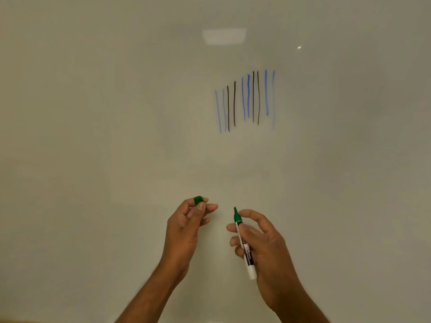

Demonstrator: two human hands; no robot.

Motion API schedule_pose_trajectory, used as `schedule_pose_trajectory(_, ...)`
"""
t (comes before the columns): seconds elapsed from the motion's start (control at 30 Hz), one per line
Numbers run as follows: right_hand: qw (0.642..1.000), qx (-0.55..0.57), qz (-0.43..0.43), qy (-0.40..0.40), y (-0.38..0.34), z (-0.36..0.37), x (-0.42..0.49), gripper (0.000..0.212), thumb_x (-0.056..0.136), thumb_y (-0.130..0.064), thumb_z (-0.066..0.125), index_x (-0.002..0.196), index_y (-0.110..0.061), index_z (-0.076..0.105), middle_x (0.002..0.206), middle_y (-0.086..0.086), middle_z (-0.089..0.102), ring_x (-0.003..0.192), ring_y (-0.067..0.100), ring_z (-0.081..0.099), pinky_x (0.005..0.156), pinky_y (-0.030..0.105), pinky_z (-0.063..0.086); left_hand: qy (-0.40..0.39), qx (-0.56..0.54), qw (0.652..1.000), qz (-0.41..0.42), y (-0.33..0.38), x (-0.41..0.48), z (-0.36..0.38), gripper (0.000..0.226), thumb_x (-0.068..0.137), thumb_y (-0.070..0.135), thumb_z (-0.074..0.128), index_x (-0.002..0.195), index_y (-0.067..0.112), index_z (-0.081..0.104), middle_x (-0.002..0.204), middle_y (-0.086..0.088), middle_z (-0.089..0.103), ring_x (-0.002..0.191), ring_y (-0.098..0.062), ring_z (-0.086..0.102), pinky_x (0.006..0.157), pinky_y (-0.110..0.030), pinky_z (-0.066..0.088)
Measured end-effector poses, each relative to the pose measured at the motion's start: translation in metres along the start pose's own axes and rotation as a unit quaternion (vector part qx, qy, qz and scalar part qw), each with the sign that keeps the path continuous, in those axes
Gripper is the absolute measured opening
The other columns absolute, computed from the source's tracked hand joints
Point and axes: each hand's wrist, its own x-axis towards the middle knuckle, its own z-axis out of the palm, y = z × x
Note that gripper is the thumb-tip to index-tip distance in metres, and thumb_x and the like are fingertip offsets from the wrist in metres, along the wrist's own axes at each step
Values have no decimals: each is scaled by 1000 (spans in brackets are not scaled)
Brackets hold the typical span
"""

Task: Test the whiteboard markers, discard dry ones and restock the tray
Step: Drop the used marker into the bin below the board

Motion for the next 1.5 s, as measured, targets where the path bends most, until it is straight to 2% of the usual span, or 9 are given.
schedule_pose_trajectory(0.2, 929, 360, 34, -75, -43, 19, 40, 36, 90, 2, 48, 122, 0, 64, 113, 25, 66, 95, 30, 67, 72, 30, 58, 55, 102, 979, 166, 29, 40, -4, 15, 101, 27, 59, 113, 25, 68, 107, 12, 77, 110, -5, 69, 91, -13, 48)
schedule_pose_trajectory(0.3, 955, 284, -41, -69, -54, 33, 55, 36, 88, 2, 57, 123, -3, 63, 113, 25, 67, 100, 30, 67, 75, 32, 57, 79, 160, 957, 230, 31, 60, -7, 22, 101, 33, 57, 119, 27, 67, 116, 16, 73, 117, -4, 65, 96, -24, 53)
schedule_pose_trajectory(0.43, 979, 74, -191, 6, -70, 53, 73, 36, 91, -32, 56, 121, -14, 65, 104, 15, 72, 100, 26, 69, 85, 39, 54, 108, 240, 912, 314, 32, 91, -10, 40, 105, 32, 51, 143, 25, 56, 154, 24, 40, 147, -10, 37, 117, -41, 39)
schedule_pose_trajectory(0.53, 952, -45, -291, 79, -80, 69, 85, 39, 92, -44, 45, 114, -22, 68, 95, 3, 75, 99, 14, 69, 89, 26, 52, 107, 289, 862, 402, 37, 117, -10, 25, 105, 18, 55, 129, 13, 61, 163, 4, 37, 157, -16, 17, 123, -50, 26)
schedule_pose_trajectory(0.63, 924, -76, -354, 120, -87, 80, 100, 17, 98, -30, 52, 99, -22, 67, 87, 0, 75, 95, 7, 68, 85, 5, 45, 103, 325, 828, 444, 41, 142, -8, 18, 102, 16, 54, 117, 12, 65, 163, -14, 35, 158, -24, 13, 125, -52, 16)
schedule_pose_trajectory(0.77, 884, -150, -415, 151, -89, 84, 126, 10, 95, -22, 63, 102, -16, 61, 89, -2, 70, 86, 11, 66, 74, 14, 52, 100, 365, 790, 482, 44, 170, -6, 21, 104, 18, 51, 119, 10, 65, 165, -17, 29, 158, -30, 13, 127, -53, 11)
schedule_pose_trajectory(0.93, 825, -227, -481, 191, -90, 88, 153, 16, 93, -37, 60, 108, -30, 59, 97, -13, 64, 93, 15, 63, 81, 41, 57, 105, 374, 770, 506, 44, 192, 0, 31, 106, 25, 48, 120, 7, 69, 162, -15, 35, 156, -32, 19, 124, -63, 14)
schedule_pose_trajectory(1.3, 791, -272, -515, 187, -98, 92, 173, 26, 93, -44, 54, 111, -26, 60, 92, -12, 61, 87, 15, 62, 77, 41, 57, 144, 354, 750, 539, 39, 200, 4, 34, 108, 28, 47, 123, 6, 67, 153, -16, 48, 151, -34, 33, 122, -65, 18)
schedule_pose_trajectory(1.5, 791, -285, -501, 207, -59, 71, 159, 28, 90, -46, 52, 110, -29, 59, 91, -8, 62, 83, 15, 63, 75, 30, 57, 155, 348, 746, 546, 38, 200, 4, 34, 108, 27, 48, 124, 4, 68, 152, -16, 49, 150, -34, 35, 122, -63, 19)
